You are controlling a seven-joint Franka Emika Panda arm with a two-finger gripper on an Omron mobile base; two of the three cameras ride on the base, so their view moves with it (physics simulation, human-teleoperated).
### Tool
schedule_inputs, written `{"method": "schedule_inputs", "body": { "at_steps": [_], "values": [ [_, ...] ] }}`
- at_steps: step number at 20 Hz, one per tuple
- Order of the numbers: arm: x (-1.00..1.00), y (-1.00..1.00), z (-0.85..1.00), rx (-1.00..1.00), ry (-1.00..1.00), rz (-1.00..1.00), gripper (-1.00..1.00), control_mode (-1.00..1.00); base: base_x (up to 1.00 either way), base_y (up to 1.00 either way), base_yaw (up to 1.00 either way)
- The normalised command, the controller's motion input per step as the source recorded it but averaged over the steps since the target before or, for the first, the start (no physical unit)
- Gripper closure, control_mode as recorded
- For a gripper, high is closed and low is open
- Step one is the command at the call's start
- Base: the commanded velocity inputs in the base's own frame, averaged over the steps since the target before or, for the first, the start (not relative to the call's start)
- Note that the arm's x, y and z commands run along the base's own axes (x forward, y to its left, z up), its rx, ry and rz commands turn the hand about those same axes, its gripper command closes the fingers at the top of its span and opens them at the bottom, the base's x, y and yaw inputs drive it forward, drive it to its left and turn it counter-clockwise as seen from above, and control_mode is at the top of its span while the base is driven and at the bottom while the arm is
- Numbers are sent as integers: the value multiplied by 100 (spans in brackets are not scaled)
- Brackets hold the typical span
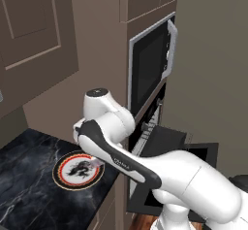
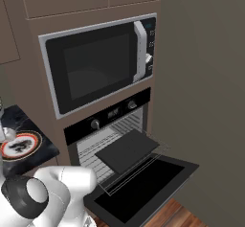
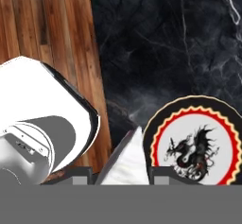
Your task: Take the baked cake out of the oven and place it on the plate for cooling. Then close the oven door.
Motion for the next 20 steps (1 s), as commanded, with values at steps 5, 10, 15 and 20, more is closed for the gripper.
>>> {"method": "schedule_inputs", "body": {
  "at_steps": [5,10,15,20],
  "values": [
    [58,14,-34,-6,1,0,100,-100,0,0,0],
    [31,5,-39,-5,0,0,100,-100,0,0,0],
    [18,7,-49,-3,0,0,100,-100,0,0,0],
    [25,9,-42,0,2,0,100,-100,0,0,0]
  ]
}}
